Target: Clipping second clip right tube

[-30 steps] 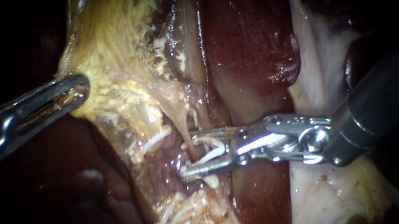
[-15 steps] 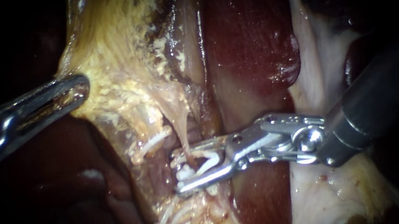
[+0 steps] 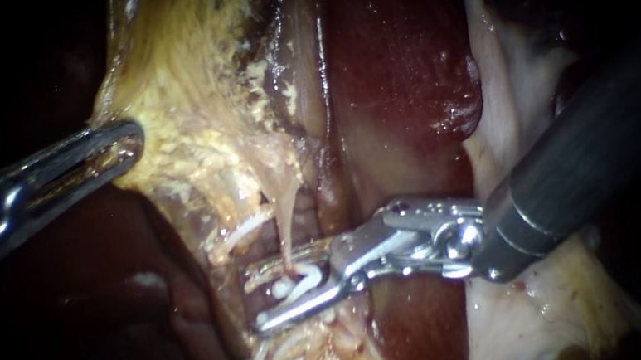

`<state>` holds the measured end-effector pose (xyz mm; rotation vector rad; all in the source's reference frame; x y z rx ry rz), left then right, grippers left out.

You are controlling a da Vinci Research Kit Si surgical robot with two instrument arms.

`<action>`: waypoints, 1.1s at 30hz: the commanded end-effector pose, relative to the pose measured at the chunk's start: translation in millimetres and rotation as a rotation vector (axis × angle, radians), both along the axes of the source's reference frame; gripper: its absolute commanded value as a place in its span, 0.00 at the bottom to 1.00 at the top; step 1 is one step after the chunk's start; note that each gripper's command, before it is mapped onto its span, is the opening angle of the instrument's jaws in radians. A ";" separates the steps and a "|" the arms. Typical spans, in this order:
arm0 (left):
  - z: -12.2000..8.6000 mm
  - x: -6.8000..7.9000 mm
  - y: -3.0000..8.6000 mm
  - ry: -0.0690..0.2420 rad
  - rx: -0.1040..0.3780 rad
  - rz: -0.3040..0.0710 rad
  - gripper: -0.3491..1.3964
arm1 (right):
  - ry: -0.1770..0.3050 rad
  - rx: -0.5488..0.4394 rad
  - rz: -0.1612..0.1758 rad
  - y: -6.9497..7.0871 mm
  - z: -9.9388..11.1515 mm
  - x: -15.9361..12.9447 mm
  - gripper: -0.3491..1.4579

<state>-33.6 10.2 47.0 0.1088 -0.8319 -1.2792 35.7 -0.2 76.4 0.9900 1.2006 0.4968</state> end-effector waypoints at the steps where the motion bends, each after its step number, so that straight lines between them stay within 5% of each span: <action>1: 0.0 0.0 0.0 0.000 0.000 0.000 0.00 | -0.001 0.000 0.001 0.2 -0.1 -0.1 0.43; 11: -0.1 0.0 0.0 0.000 0.000 0.000 0.00 | 0.001 0.001 0.004 0.4 -0.2 -0.7 0.35; 16: -0.1 0.0 0.0 0.000 0.000 0.000 0.00 | -0.016 0.002 0.030 0.9 -0.2 -1.8 0.00; 33: -0.2 0.0 -0.1 0.000 0.000 -0.001 0.00 | -0.030 0.015 0.046 1.0 0.4 -2.1 0.00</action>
